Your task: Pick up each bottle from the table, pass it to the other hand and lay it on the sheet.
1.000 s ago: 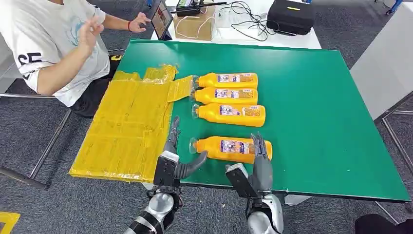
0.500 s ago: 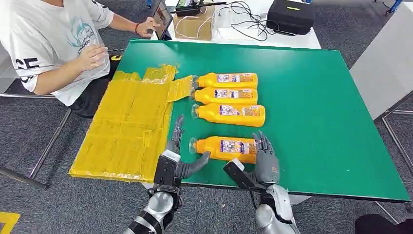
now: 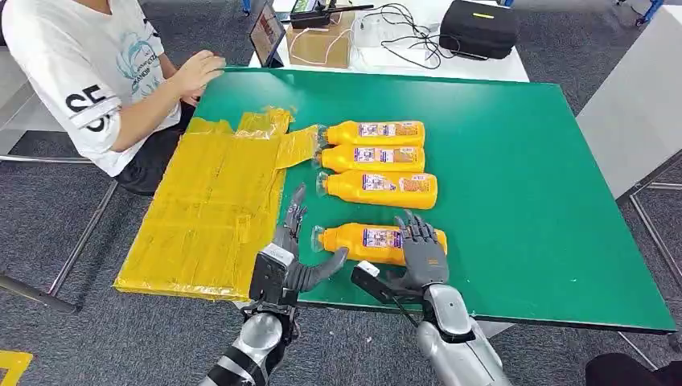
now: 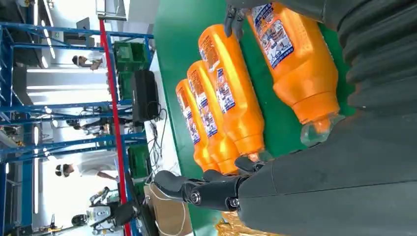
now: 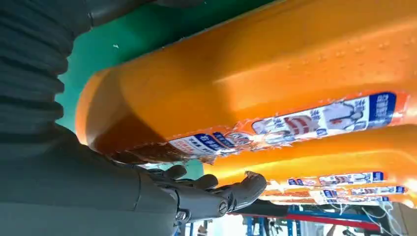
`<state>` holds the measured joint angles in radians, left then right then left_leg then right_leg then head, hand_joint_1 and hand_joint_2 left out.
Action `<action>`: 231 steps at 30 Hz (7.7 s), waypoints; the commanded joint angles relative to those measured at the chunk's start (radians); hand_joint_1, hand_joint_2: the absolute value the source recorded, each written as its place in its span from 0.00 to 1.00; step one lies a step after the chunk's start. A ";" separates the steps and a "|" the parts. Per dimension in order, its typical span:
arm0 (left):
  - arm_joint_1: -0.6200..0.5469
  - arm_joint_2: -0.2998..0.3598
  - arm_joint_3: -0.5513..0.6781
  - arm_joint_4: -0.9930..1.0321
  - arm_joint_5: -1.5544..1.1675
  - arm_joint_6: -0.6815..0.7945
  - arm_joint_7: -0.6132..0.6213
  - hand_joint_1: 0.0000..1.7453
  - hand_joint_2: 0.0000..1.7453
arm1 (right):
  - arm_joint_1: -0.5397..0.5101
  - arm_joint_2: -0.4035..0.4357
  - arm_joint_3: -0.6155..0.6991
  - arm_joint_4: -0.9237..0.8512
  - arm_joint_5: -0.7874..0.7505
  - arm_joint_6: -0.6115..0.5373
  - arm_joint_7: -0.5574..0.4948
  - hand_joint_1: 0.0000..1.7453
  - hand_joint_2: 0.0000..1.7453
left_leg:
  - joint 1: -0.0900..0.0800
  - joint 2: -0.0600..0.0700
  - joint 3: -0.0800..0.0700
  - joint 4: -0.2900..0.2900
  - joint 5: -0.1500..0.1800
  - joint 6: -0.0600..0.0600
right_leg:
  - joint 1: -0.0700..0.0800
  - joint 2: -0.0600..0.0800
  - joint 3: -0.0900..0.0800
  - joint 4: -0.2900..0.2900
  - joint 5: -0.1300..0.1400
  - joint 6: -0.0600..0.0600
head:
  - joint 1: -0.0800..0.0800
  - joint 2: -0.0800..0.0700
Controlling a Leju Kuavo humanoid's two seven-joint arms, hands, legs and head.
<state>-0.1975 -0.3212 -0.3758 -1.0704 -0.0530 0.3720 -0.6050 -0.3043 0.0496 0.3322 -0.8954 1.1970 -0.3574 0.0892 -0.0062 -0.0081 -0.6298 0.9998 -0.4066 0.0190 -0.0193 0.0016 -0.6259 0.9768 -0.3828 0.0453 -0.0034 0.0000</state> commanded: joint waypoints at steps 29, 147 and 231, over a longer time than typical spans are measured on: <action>-0.072 0.013 0.138 0.211 -0.028 0.017 -0.012 0.00 1.00 | 0.059 0.118 -0.113 -0.253 -0.729 -0.056 -0.370 1.00 1.00 | 0.002 0.010 0.021 0.000 -0.008 -0.001 | 0.003 0.010 0.018 -0.003 -0.002 -0.002 | 0.000 0.000; -0.468 0.420 0.244 0.816 -1.427 -0.147 0.355 0.00 1.00 | -0.164 0.202 0.042 -0.039 -0.967 0.061 -0.491 0.00 1.00 | 0.002 0.009 0.020 -0.003 -0.007 -0.002 | 0.002 0.010 0.019 -0.003 -0.003 0.000 | 0.001 0.000; -0.149 0.050 0.321 0.136 0.223 -0.263 0.028 0.00 1.00 | -0.079 0.035 -0.001 0.021 -0.506 -0.057 -0.195 0.00 1.00 | 0.002 0.000 0.009 -0.001 -0.007 -0.001 | 0.002 0.003 0.011 -0.004 -0.005 0.000 | 0.001 0.000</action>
<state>-0.3336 -0.2728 -0.0874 -0.9438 0.1587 0.1232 -0.5791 -0.3085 0.1370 0.3605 -0.9720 0.6626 -0.4536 -0.1362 -0.0048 -0.0083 -0.6231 0.9995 -0.4125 0.0192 -0.0178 0.0044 -0.6174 0.9738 -0.3871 0.0459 -0.0027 0.0000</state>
